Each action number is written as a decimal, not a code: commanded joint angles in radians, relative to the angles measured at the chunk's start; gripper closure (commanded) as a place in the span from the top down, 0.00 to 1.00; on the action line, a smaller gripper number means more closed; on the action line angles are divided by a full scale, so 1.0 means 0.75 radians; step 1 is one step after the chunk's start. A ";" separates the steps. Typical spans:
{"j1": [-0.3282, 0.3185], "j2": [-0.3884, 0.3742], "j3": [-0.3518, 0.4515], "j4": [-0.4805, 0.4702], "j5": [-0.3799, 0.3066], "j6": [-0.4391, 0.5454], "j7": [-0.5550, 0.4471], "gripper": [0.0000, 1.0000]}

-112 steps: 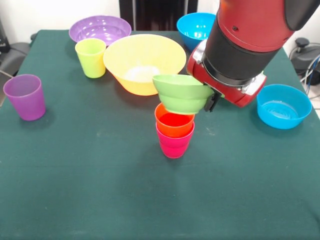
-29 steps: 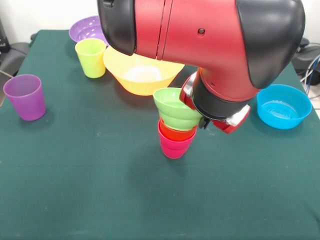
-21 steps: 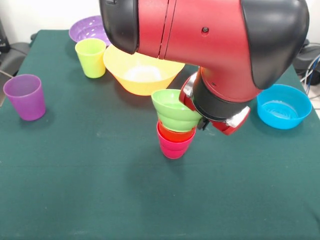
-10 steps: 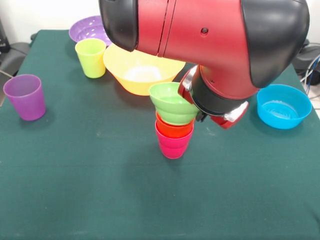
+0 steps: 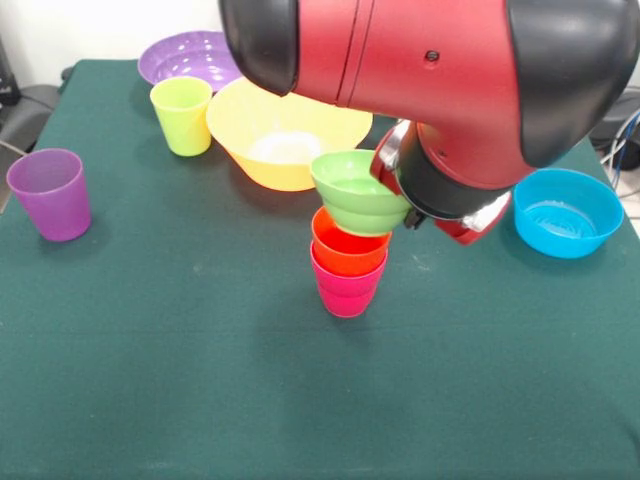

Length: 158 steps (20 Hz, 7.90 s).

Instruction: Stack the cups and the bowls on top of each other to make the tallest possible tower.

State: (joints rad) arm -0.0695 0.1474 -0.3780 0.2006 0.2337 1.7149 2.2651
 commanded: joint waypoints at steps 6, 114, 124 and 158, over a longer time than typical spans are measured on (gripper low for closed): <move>0.087 -0.193 0.102 0.442 -0.035 -0.067 -0.023 0.00; -0.083 0.161 -0.321 -0.114 0.285 0.116 -0.242 0.00; -0.104 0.195 -0.438 -0.144 0.408 0.114 -0.247 0.00; -0.219 0.270 -0.969 -0.243 0.905 0.118 -0.318 0.00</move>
State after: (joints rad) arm -0.2215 0.3458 -1.0544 0.0417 0.8910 1.7575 2.2647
